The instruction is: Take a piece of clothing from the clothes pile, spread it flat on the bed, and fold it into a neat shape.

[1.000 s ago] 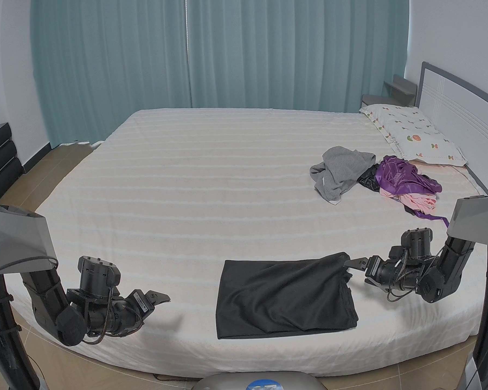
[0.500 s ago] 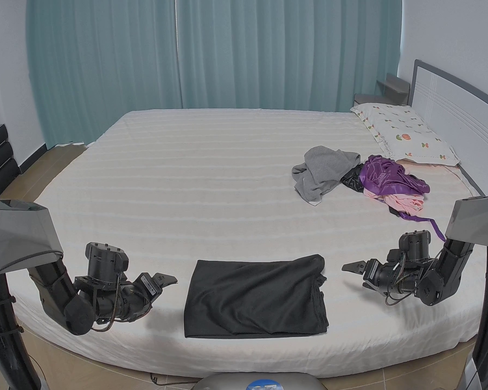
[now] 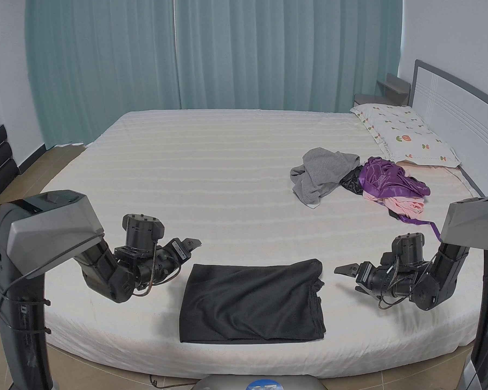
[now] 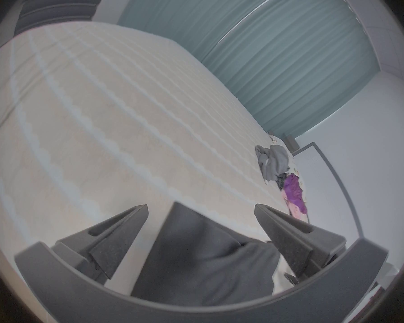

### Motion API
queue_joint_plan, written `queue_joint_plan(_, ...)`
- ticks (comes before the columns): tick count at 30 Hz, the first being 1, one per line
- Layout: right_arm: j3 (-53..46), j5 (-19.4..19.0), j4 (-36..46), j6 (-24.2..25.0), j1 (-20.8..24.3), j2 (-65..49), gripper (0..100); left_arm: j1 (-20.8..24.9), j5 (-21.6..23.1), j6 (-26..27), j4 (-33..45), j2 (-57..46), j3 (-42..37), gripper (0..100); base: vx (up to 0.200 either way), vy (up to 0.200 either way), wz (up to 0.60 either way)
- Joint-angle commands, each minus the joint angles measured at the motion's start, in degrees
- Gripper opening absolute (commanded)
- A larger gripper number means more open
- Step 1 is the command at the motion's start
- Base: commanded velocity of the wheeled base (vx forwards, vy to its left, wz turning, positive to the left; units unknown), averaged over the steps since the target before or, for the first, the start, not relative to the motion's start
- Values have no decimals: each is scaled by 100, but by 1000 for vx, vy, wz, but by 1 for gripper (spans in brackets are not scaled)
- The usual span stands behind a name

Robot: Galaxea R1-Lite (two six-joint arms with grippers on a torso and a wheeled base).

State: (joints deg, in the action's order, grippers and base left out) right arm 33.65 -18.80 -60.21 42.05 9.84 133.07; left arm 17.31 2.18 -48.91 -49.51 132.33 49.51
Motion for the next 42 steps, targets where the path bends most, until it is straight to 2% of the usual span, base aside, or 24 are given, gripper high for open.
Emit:
queue_joint_plan(1, -16, 17, -26, 23, 53, 43, 100, 167, -412, 329, 187, 926, 841, 100, 0, 0, 0)
queue_joint_plan(2, -25, 25, -26, 5, 53, 52, 100, 176, -447, 584, 530, 988, 1008, 100, 0, 0, 0)
queue_joint_plan(5, -34, 25, -26, -12, 62, 52, 100, 167, -438, 690, 881, 1120, 1465, 100, 0, 0, 0)
queue_joint_plan(8, -34, 34, -26, -12, 88, 61, 100, 194, -473, 734, 960, 1287, 1720, 100, 0, 0, 0)
queue_joint_plan(14, -34, 43, -26, -21, 97, 70, 100, 220, -464, 742, 960, 1304, 1738, 100, 0, 0, 0)
queue_joint_plan(19, -7, 210, -26, -47, 141, 105, 100, 238, -403, 742, 1022, 1304, 1782, 100, 0, 0, 0)
queue_joint_plan(20, -7, 227, -26, -47, 159, 114, 100, 238, -403, 742, 1101, 1304, 1835, 0, 0, 0, 0)
queue_joint_plan(29, 125, 227, -8, -82, 168, 140, 100, 238, -631, 698, 1294, 1348, 1993, 0, 0, 0, 0)
queue_joint_plan(33, 547, 227, 71, -91, 194, 281, 100, 211, -939, 523, 1163, 1339, 1993, 0, 0, 0, 0)
queue_joint_plan(36, 872, 236, 106, -82, 291, 430, 100, 211, -983, 250, 1022, 1322, 1984, 0, 0, 0, 0)
queue_joint_plan(41, 1294, 227, 247, -91, 370, 562, 100, 211, -1036, 206, 1031, 1295, 1966, 0, 0, 0, 0)
queue_joint_plan(42, 1531, 227, 290, -91, 458, 764, 100, 185, -1185, 198, 1022, 1304, 1984, 0, 0, 0, 0)
